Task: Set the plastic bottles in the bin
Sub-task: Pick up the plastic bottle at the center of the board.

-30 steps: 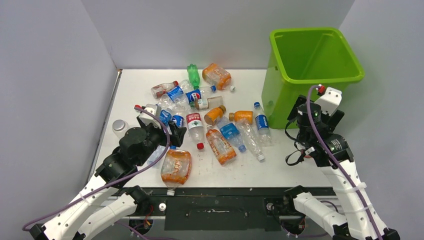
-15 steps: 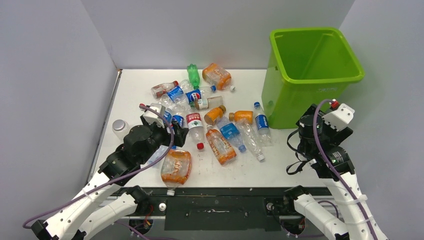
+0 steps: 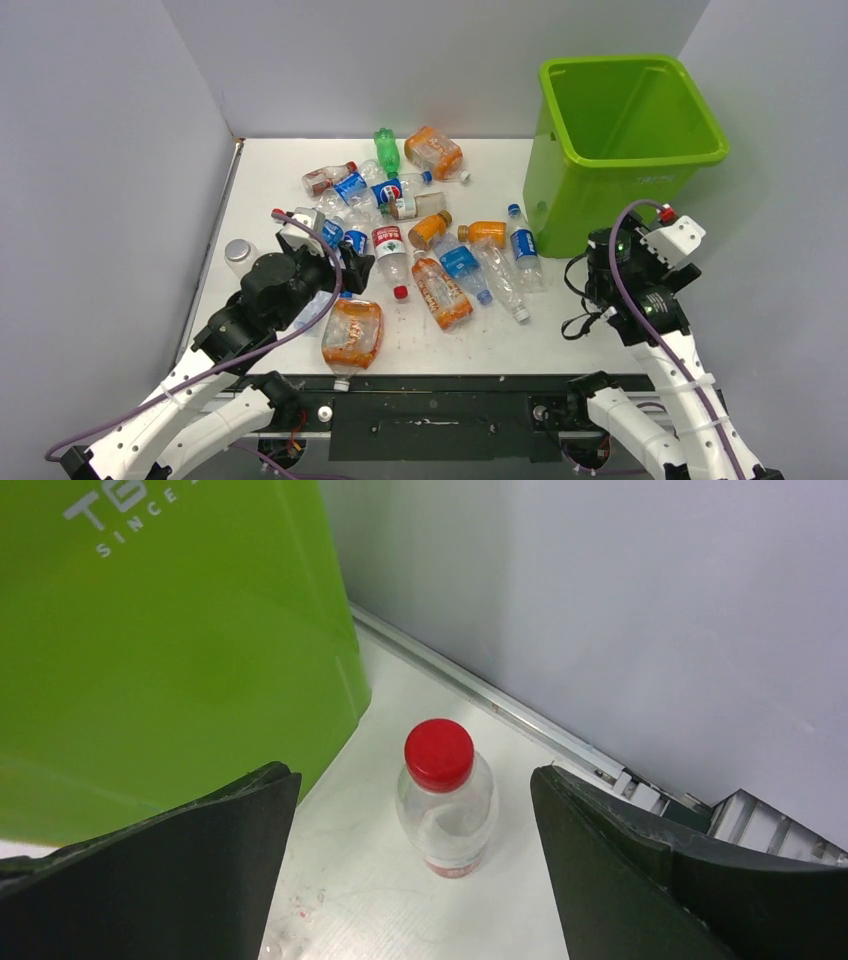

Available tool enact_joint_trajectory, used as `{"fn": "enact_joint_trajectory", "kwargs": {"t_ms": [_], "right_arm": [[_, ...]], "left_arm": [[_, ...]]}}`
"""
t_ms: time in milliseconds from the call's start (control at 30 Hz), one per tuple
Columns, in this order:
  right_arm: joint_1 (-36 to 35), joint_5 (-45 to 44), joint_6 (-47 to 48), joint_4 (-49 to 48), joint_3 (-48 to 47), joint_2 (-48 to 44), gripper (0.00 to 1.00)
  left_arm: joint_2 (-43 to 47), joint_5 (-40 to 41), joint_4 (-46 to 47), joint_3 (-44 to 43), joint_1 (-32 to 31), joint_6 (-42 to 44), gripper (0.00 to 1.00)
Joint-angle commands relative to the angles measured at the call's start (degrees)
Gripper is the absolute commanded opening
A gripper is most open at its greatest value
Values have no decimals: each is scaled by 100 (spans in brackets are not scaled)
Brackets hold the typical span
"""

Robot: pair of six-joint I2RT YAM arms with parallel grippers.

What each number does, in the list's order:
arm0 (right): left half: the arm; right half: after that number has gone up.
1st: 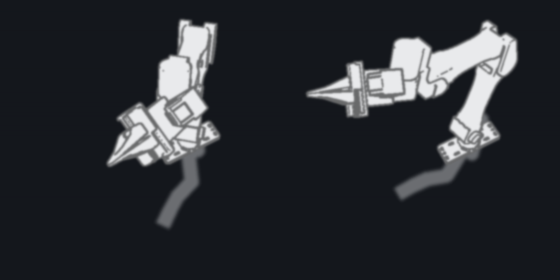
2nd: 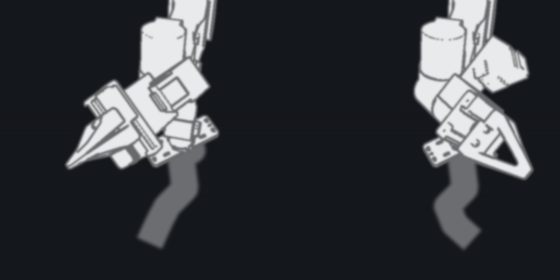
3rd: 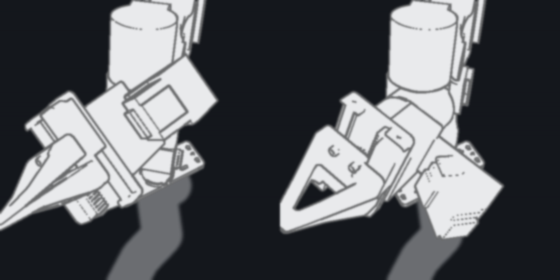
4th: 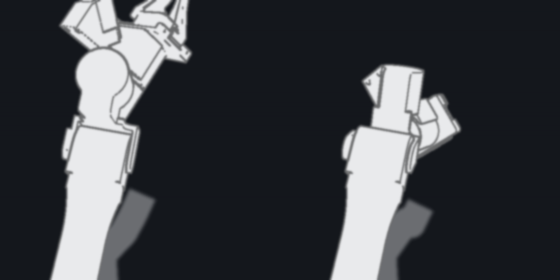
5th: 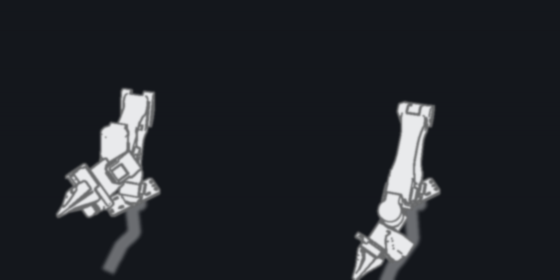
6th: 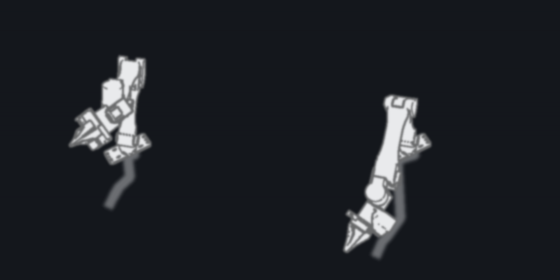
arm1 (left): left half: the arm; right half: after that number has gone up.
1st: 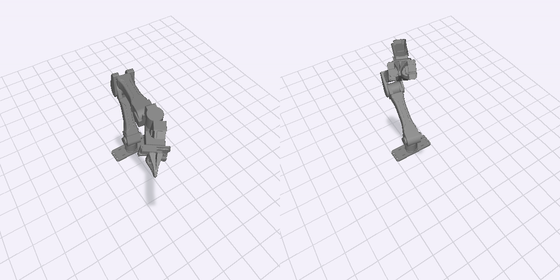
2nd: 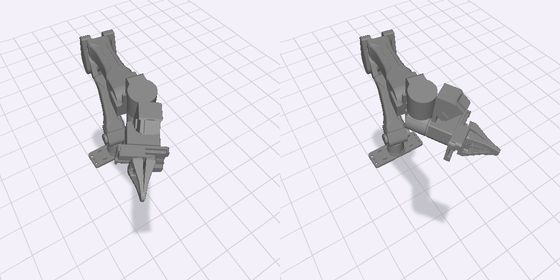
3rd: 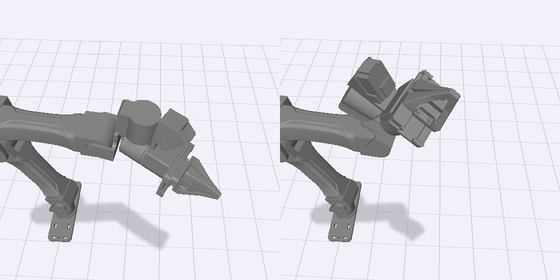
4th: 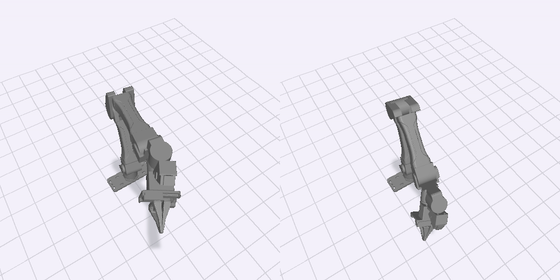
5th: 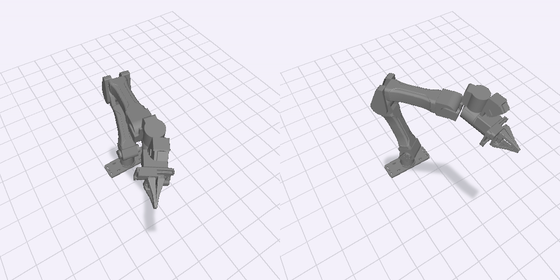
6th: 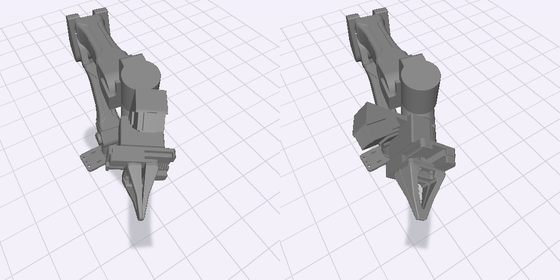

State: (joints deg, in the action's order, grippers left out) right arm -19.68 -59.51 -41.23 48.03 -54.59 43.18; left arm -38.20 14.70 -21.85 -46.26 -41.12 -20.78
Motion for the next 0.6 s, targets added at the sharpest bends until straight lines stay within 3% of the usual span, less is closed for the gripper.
{"fn": "enact_joint_trajectory", "kwargs": {"t_ms": [0,100,567], "right_arm": [[601,397,195,-778,176,419,90],[1606,1236,514,-1287,391,580,90],[1858,1403,583,-1709,908,772,91]], "left_arm": [[-8,-55,152,-189,37,-41,96],[-5,-57,120,-195,28,-49,96],[121,-213,198,-173,87,-66,96]]}}
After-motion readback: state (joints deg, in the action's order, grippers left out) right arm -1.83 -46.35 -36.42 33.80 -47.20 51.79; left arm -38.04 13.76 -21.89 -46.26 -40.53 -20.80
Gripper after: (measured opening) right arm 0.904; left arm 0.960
